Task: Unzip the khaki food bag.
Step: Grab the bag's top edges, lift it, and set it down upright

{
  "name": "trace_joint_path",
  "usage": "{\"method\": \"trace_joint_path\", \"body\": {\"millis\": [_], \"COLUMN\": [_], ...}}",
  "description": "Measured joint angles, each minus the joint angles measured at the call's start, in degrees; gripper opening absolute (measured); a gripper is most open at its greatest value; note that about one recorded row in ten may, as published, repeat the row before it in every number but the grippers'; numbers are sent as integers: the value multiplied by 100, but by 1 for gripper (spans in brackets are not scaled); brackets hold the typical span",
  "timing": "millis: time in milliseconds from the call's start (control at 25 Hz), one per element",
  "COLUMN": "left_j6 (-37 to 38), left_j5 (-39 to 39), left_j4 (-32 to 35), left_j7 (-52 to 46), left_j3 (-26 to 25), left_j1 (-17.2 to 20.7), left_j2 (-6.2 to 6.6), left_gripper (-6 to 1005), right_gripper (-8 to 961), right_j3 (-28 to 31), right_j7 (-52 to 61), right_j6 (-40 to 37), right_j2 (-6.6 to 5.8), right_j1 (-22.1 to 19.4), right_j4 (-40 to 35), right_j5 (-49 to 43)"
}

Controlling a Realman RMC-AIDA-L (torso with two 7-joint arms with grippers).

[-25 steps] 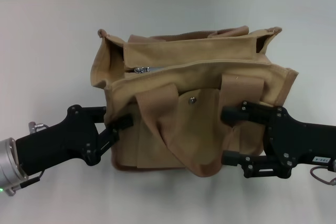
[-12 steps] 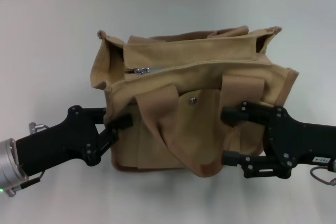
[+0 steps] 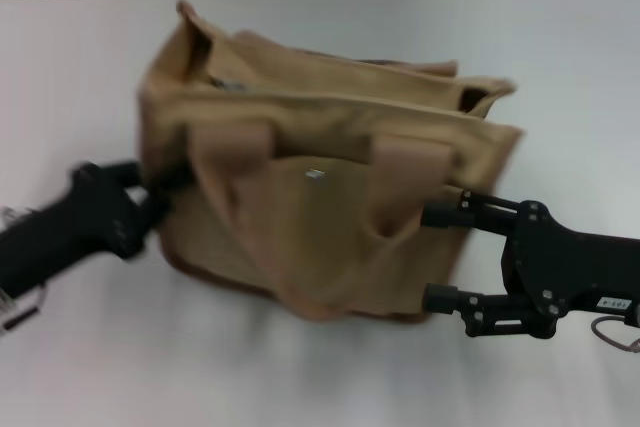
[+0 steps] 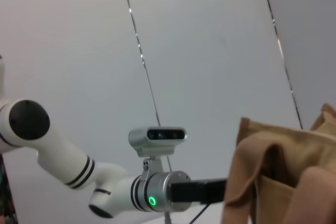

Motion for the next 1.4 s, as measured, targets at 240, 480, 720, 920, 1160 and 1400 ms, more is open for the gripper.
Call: {"method": "trace_joint_path", "body": {"millis": [240, 480, 720, 920, 1160, 1400], "left_j6": [222, 671, 40, -444, -278, -216], "left_j5": [-261, -682, -689, -705, -688, -683], "left_j4": [212, 225, -534, -1175, -1453, -1494], "left_j7": [-450, -348, 897, 1742, 2029, 2087], "left_j3": [-1327, -1291, -41, 498, 562, 538], "left_j1": [-182, -587, -934, -1024, -1042, -1054], "left_j2": [54, -26, -41, -77, -86, -84], "left_gripper": [62, 61, 61, 60, 60, 59], "right_gripper": [844, 844, 844, 843, 843, 843], "right_j3": [18, 49, 86, 109, 152, 289], "right_j7": [0, -461, -1972, -4144, -6186, -7816], "right_j6": [-133, -36, 199, 276, 721, 1294], "right_j2": [3, 18, 33, 50, 67, 67], "right_j1": [-91, -98, -270, -466, -350, -67], "right_j4": [250, 754, 1376, 2361, 3114, 3893], "right_j5": [613, 1229, 2160, 3164, 3334, 3312]}}
